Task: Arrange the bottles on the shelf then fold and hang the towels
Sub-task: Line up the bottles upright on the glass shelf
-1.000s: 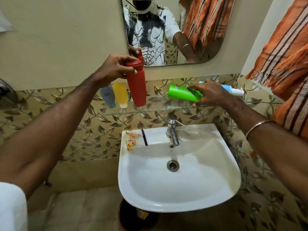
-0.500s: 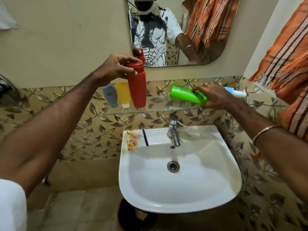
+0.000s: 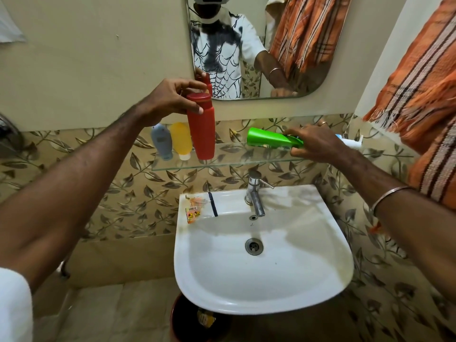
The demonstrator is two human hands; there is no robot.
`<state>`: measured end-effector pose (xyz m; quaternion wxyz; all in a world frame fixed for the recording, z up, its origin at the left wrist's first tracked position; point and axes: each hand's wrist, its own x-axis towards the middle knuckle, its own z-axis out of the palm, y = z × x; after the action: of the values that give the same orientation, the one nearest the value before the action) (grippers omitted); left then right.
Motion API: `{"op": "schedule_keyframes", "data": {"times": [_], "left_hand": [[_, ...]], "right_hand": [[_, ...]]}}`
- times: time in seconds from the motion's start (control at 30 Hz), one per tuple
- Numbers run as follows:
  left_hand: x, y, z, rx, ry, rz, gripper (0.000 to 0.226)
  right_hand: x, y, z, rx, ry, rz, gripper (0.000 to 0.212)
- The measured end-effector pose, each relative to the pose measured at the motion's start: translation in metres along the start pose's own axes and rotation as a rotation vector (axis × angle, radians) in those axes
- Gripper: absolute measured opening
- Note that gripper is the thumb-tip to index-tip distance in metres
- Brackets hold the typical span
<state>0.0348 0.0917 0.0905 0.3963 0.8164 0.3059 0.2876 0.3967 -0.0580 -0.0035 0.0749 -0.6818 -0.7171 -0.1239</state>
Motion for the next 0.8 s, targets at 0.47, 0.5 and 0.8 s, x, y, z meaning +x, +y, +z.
{"op": "schedule_keyframes", "data": {"times": [0.47,0.5,0.8], "left_hand": [[0.005,0.041,0.135,0.908,0.080,0.570,0.051],[0.009,0.041,0.154,0.907,0.017,0.479,0.057],[0.043,0.007,0.239,0.996,-0.021,0.229,0.074]], "right_hand": [[0.000,0.002,-0.001,0.173,-0.017,0.007,0.055],[-0.001,0.002,-0.003,0.191,-0.015,0.013,0.055],[-0.010,-0.005,-0.010,0.391,-0.035,0.083,0.050]]}}
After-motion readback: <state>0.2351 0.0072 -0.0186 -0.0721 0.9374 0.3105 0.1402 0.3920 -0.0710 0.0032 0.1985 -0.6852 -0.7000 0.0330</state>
